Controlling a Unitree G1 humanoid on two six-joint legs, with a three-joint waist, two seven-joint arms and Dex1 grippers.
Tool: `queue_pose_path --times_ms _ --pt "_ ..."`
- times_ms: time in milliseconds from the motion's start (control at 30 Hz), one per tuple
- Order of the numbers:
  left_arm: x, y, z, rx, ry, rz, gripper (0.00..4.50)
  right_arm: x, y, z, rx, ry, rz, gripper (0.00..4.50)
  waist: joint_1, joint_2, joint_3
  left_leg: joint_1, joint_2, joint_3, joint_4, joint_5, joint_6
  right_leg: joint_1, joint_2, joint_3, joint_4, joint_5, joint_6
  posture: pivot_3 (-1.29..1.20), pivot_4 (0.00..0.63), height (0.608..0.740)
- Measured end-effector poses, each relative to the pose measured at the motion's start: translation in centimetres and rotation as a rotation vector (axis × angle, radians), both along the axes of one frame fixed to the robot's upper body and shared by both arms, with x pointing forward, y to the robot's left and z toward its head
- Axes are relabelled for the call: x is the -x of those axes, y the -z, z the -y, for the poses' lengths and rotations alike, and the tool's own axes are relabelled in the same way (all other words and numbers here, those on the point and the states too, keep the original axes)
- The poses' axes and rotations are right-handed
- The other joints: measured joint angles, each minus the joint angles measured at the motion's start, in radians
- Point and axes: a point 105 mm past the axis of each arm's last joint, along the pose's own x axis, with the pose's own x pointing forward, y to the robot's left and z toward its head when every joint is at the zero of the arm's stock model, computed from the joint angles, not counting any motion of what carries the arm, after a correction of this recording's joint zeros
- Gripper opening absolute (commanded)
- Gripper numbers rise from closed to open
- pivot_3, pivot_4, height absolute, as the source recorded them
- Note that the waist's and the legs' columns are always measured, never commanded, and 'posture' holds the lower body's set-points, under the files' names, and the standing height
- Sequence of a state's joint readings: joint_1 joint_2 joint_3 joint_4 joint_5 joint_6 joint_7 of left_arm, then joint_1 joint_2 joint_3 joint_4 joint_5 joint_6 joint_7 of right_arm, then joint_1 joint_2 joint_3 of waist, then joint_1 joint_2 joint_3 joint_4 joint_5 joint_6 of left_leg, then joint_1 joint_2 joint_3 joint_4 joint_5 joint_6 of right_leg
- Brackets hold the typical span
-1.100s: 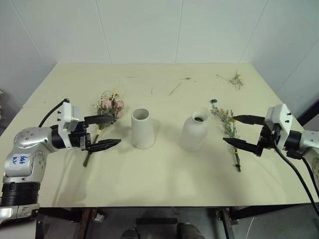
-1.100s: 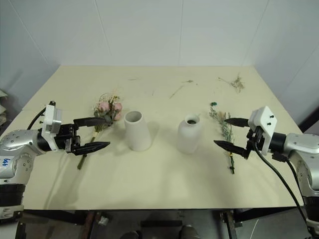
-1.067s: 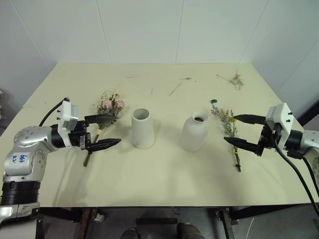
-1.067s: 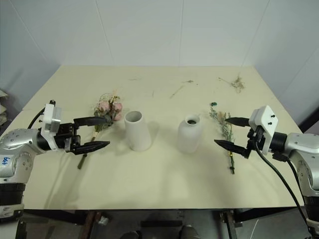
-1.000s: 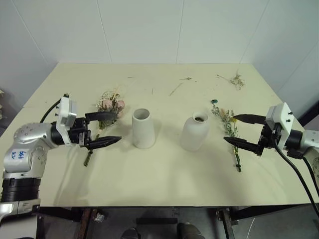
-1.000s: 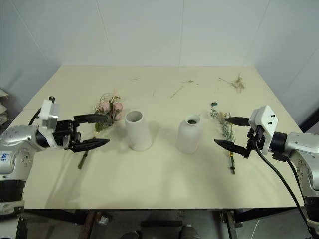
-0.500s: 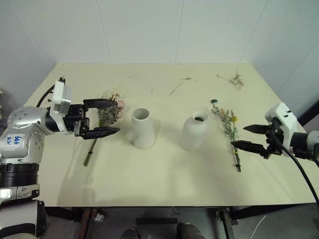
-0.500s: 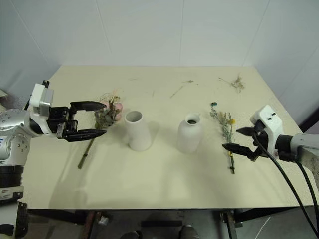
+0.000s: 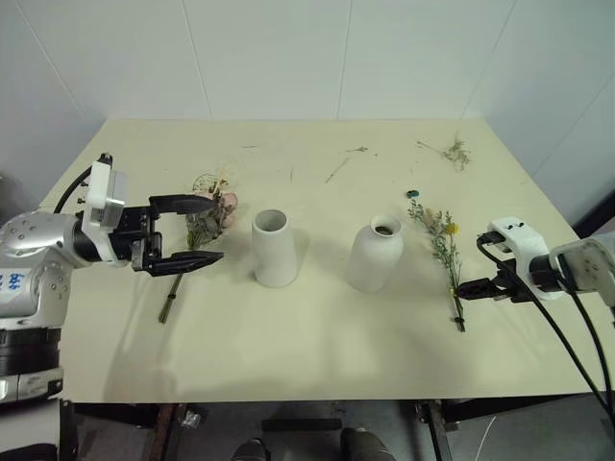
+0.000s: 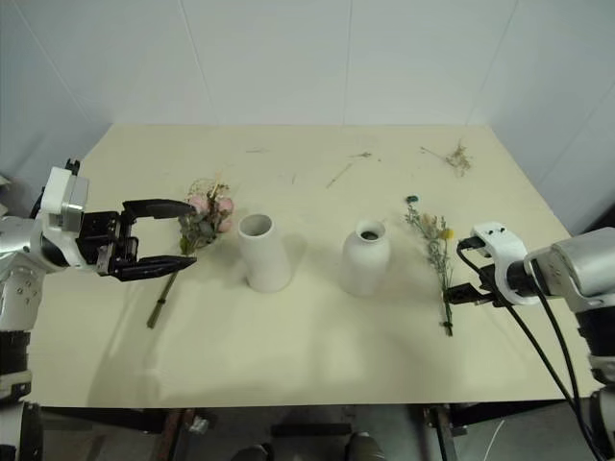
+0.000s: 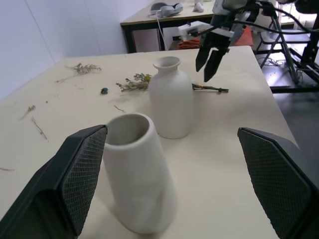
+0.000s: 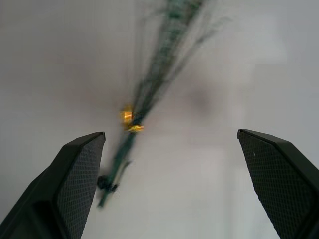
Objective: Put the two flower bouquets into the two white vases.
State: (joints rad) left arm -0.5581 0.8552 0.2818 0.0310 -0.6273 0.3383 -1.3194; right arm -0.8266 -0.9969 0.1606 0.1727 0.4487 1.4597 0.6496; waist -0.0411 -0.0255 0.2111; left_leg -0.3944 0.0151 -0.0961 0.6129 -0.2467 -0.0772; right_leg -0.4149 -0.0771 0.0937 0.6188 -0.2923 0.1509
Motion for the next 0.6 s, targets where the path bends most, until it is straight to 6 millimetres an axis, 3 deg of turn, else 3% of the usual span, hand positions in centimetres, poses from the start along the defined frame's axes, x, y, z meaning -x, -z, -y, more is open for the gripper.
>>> queue_pose_path --times_ms 233,600 --pt "1.3 -0.3 -0.6 0.017 -0.055 0.004 4.47 -2.3 0.9 -0.8 -0.026 0.067 -0.012 4.49 -0.013 0.000 0.000 0.001 0.000 0.000 0.001 0.000 0.000 0.001 0.000 0.000 0.001 0.000 0.000 0.00 0.150 0.740" --pt "2.2 -0.3 -0.7 0.029 -0.079 0.003 4.47 -2.7 1.2 -2.1 0.015 0.035 -0.035 4.49 -0.020 -0.001 -0.001 0.004 0.000 0.000 0.001 0.000 0.000 0.003 0.001 0.000 0.002 0.000 0.000 0.00 0.150 0.740"
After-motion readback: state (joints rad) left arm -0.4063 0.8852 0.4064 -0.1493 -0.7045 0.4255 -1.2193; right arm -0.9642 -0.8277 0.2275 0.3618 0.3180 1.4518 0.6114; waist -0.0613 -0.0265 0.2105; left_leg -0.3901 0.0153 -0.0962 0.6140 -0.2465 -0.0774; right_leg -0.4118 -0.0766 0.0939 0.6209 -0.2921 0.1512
